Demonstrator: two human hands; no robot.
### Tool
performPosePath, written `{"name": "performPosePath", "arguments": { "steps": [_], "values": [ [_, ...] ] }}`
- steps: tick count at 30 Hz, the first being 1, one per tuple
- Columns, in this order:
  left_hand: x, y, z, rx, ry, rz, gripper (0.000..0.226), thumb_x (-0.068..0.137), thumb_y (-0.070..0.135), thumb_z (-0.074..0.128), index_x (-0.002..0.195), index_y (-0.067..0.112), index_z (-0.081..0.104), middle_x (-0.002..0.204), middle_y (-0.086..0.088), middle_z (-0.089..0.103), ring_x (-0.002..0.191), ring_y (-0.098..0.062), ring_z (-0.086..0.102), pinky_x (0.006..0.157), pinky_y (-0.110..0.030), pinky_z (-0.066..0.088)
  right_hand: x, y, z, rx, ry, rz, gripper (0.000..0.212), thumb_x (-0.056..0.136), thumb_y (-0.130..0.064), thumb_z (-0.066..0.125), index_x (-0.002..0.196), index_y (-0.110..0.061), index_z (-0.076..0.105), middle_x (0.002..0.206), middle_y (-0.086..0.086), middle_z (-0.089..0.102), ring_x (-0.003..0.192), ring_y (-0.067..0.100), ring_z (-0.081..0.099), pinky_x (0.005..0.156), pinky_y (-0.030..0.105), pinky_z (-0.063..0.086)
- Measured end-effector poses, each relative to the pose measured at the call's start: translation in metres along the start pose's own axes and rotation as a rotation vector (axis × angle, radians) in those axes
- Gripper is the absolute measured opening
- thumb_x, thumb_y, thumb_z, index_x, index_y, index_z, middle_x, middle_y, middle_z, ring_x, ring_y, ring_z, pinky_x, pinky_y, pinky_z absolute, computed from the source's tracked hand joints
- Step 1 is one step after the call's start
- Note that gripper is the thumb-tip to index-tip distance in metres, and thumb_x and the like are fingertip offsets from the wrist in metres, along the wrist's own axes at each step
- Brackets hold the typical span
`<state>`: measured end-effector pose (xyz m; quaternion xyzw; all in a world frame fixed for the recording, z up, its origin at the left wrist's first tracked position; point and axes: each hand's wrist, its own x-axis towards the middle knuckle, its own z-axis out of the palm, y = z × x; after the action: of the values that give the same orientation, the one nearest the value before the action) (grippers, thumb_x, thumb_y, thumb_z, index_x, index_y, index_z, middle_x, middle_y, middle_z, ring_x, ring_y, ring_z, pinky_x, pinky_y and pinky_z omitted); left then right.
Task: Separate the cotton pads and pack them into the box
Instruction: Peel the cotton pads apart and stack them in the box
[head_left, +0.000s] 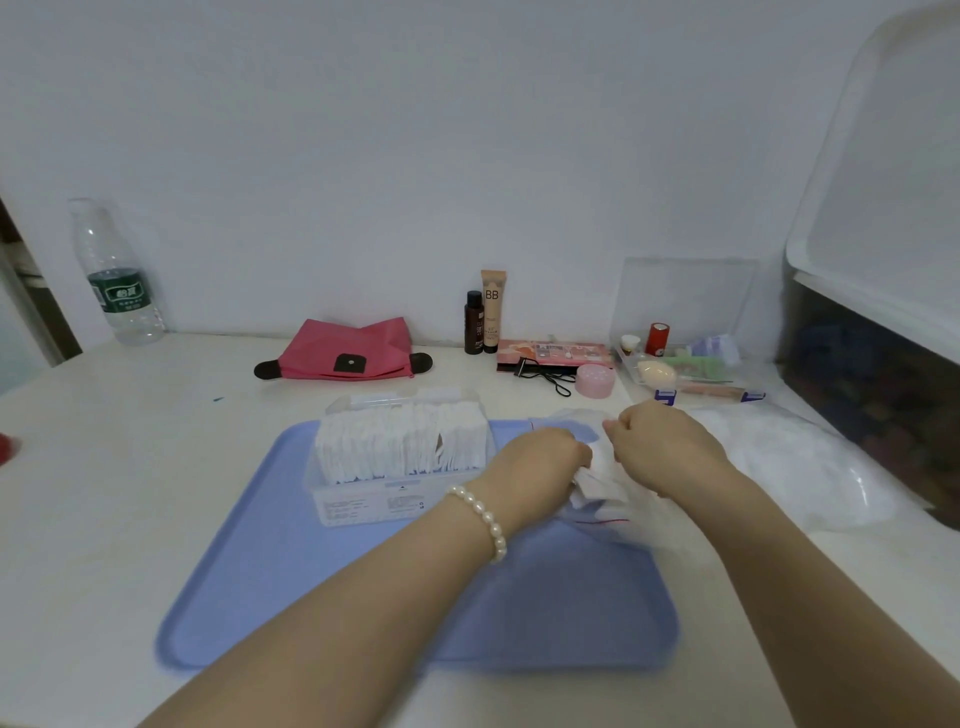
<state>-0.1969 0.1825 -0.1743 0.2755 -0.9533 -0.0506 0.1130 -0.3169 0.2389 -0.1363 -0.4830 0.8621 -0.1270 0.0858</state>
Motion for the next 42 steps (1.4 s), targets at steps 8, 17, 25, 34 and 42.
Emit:
{"name": "performPosePath", "arguments": {
  "steps": [8,17,25,34,42],
  "values": [
    [-0.037,-0.041,-0.057,-0.343,0.402,-0.081,0.019,0.074,-0.004,0.062,0.078,0.012,0.072,0.078,0.002,0.069,0.069,-0.01,0.059,0.066,-0.024,0.044,-0.022,-0.008,-0.016,0.075,-0.104,-0.039,0.032,0.091,-0.034,0.047,0.085,-0.006,0.061,0.081,0.009,0.061,0.08,0.028,0.061,0.076,0.037,0.052],
    [-0.064,-0.064,-0.07,-1.208,0.377,-0.474,0.008,0.079,-0.008,0.063,0.081,-0.001,0.066,0.067,-0.009,0.065,0.06,-0.02,0.059,0.06,-0.031,0.048,-0.017,-0.047,-0.016,0.763,0.096,-0.339,0.022,0.091,-0.009,0.047,0.1,-0.022,0.063,0.103,-0.003,0.063,0.099,0.016,0.056,0.084,0.031,0.044],
    [-0.071,-0.073,-0.071,-1.779,0.369,-0.54,0.016,0.083,-0.013,0.053,0.087,-0.003,0.065,0.075,-0.011,0.07,0.062,-0.016,0.067,0.056,-0.022,0.056,-0.006,-0.08,0.006,1.08,-0.296,-0.328,0.025,0.074,-0.01,0.075,0.098,-0.012,0.066,0.095,0.005,0.072,0.082,0.018,0.071,0.073,0.034,0.059],
    [-0.077,-0.077,-0.071,-1.894,0.321,-0.585,0.027,0.069,0.005,0.065,0.096,0.008,0.063,0.079,-0.008,0.067,0.064,-0.018,0.062,0.043,-0.02,0.047,-0.001,-0.094,0.022,1.069,-0.214,-0.354,0.017,0.076,-0.006,0.074,0.09,0.001,0.068,0.067,0.009,0.068,0.042,0.013,0.054,0.04,0.022,0.043],
    [-0.068,-0.079,-0.062,-1.738,0.501,-0.576,0.021,0.081,0.002,0.065,0.1,0.009,0.064,0.081,-0.002,0.074,0.067,-0.014,0.07,0.049,-0.021,0.053,0.004,-0.089,0.015,1.021,-0.311,-0.342,0.032,0.065,-0.01,0.079,0.089,-0.001,0.061,0.06,0.006,0.069,0.04,0.016,0.057,0.037,0.021,0.046]
  ]
}}
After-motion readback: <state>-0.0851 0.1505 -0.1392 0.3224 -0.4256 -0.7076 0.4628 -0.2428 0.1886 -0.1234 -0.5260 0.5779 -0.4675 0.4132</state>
